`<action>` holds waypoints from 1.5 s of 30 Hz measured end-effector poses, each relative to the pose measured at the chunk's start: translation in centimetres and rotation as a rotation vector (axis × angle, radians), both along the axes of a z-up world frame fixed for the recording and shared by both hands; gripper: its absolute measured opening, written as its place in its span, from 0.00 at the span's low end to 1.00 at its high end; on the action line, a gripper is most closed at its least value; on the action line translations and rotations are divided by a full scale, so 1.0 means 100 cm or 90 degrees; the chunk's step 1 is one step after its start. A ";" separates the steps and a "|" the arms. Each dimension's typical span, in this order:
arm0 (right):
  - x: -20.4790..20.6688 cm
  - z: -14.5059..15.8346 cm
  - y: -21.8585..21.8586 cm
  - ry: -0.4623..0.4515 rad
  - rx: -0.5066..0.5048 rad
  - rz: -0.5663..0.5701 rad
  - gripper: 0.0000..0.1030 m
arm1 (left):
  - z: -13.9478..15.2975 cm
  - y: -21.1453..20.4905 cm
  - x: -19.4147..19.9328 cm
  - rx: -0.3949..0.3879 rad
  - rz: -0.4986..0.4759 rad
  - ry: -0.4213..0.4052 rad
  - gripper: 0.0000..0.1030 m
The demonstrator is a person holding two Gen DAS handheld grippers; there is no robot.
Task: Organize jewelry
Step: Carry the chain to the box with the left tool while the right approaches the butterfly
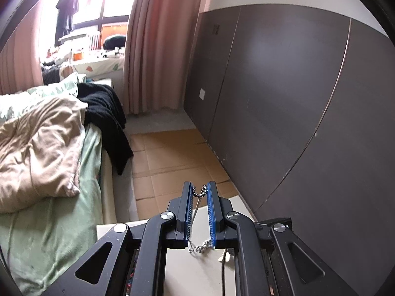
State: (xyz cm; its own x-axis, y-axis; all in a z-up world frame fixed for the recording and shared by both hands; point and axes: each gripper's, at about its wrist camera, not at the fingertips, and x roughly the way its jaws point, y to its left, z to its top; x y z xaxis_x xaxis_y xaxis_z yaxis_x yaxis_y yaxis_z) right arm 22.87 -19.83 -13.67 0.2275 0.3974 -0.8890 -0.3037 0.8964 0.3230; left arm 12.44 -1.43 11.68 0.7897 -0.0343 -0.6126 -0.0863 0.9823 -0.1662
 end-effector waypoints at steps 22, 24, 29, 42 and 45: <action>-0.010 -0.001 0.031 -0.053 -0.116 0.035 0.57 | 0.094 0.015 -0.023 0.067 0.034 -0.091 0.12; -0.014 -0.010 0.044 -0.056 -0.151 0.056 0.57 | 0.105 0.019 -0.028 0.074 0.042 -0.101 0.12; -0.029 -0.016 0.069 -0.083 -0.211 0.109 0.38 | 0.124 0.027 -0.038 0.089 0.058 -0.119 0.12; -0.018 0.015 0.035 -0.046 -0.023 0.074 0.38 | 0.127 0.046 -0.055 0.097 0.081 -0.119 0.12; -0.018 0.023 0.031 -0.050 0.007 0.067 0.38 | 0.123 0.051 -0.055 0.094 0.083 -0.115 0.12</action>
State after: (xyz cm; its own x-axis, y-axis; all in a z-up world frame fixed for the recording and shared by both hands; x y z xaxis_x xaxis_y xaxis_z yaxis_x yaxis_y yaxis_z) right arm 21.07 -16.71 -11.33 0.2531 0.4327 -0.8653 -0.4200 0.8549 0.3047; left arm 6.94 3.65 23.95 0.8783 0.1551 -0.4523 -0.1965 0.9794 -0.0456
